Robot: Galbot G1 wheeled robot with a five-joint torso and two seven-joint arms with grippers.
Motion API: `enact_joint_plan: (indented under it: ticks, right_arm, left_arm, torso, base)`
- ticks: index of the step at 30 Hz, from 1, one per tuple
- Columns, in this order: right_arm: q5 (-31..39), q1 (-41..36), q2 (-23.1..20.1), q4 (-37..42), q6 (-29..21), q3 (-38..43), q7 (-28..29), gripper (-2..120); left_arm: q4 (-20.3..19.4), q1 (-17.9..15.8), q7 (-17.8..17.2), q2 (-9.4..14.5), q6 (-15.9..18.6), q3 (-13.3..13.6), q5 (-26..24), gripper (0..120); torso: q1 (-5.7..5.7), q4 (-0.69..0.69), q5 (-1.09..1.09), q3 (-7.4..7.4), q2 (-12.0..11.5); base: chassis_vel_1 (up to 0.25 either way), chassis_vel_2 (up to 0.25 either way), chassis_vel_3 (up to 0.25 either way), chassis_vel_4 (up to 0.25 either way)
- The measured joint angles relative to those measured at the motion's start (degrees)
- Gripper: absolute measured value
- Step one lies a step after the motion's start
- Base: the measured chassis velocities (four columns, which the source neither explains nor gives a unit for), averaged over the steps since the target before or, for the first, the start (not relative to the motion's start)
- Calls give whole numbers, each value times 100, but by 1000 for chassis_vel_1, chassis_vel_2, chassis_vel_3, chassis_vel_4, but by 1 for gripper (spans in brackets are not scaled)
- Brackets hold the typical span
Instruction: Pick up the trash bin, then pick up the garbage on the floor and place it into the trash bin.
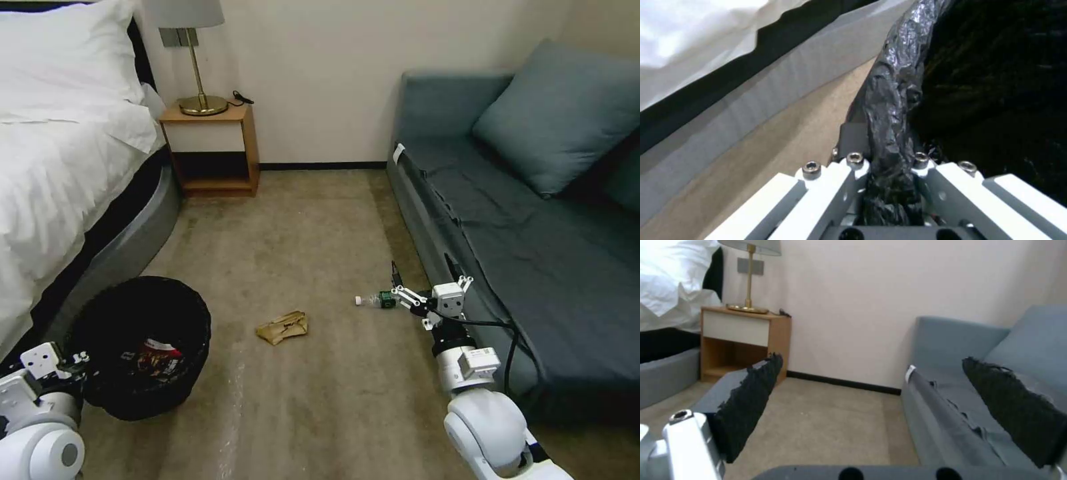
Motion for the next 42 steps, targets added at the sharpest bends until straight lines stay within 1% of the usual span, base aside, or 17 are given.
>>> enact_joint_plan:
  ticks: [19,20,21,24,27,29,30,31,33,35,36,37,38,39,40,41,42]
  right_arm:
    - [-7,64,-59,-92,77,-43,-1,100]
    - [-7,73,-62,-113,95,-60,-1,100]
    - [-1,88,-68,-142,118,-82,-3,100]
    - [24,159,-122,-276,231,-163,-56,100]
    - [41,230,-183,-397,315,-225,-119,100]
    - [156,423,-380,-648,436,-372,-245,100]
    - [276,607,-606,-830,449,-523,-368,100]
    - [276,607,-606,-830,449,-523,-368,100]
    - [575,931,-986,-1083,354,-793,-536,100]
    - [976,1400,-1396,-1444,265,-1233,-798,100]
    - [976,1400,-1396,-1444,265,-1233,-798,100]
    - [1100,1680,-1578,-1660,268,-1446,-1002,100]
    - [1187,2043,-1782,-2007,338,-1798,-1268,100]
    - [1233,2323,-1911,-2305,411,-2134,-1469,100]
    - [1233,2323,-1911,-2305,411,-2134,-1469,100]
    - [1279,2695,-2035,-2646,468,-2493,-1714,100]
    - [1312,3162,-2135,-3010,529,-2835,-1981,100]
  left_arm:
    - [-31,25,1,-13,-1,1,0,3]
    - [-32,31,1,-14,-1,1,1,3]
    - [-48,37,1,-14,-1,4,2,3]
    - [-87,40,-5,-13,-1,21,7,3]
    - [-110,51,-4,-13,2,40,7,3]
    - [-134,77,-2,-14,3,70,9,3]
    - [-136,82,15,-16,3,89,11,3]
    - [-136,82,15,-16,3,89,11,3]
    - [-123,73,41,-13,-5,115,7,3]
    - [-45,55,90,-3,-58,134,4,3]
    - [-45,55,90,-3,-58,134,4,3]
    - [-9,44,111,-2,-77,135,-2,3]
    - [37,31,128,-5,-105,133,-11,3]
    - [73,25,144,-8,-128,130,-18,3]
    - [73,25,144,-8,-128,130,-18,3]
    - [120,26,173,-8,-158,129,-24,3]
    - [156,26,190,-9,-186,128,-26,3]
  torso:
    - [0,0,0,0,0]
    - [0,0,-2,0,0]
    - [1,0,1,0,0]
    - [1,0,-2,0,0]
    - [1,0,1,1,0]
    - [0,0,0,0,0]
    - [0,0,1,0,0]
    - [0,0,1,0,0]
    - [0,0,0,-1,0]
    - [1,-1,0,0,0]
    - [1,-1,0,0,0]
    - [0,0,1,0,0]
    - [1,1,-3,0,0]
    - [0,0,-1,0,0]
    - [0,0,-1,0,0]
    - [1,0,6,1,-1]
    - [1,-2,4,0,0]
  base:
    - [-187,189,184,-181]
    - [-150,183,145,-163]
    - [-98,121,145,-163]
    - [-99,116,115,-123]
    - [-81,66,62,-56]
    - [0,0,0,0]
    - [0,0,0,0]
    - [0,0,0,0]
    - [0,0,0,0]
    - [0,0,0,0]
    - [0,0,0,0]
    - [0,0,0,0]
    - [0,0,0,0]
    - [0,0,0,0]
    - [0,0,0,0]
    - [0,0,0,0]
    - [0,0,0,0]
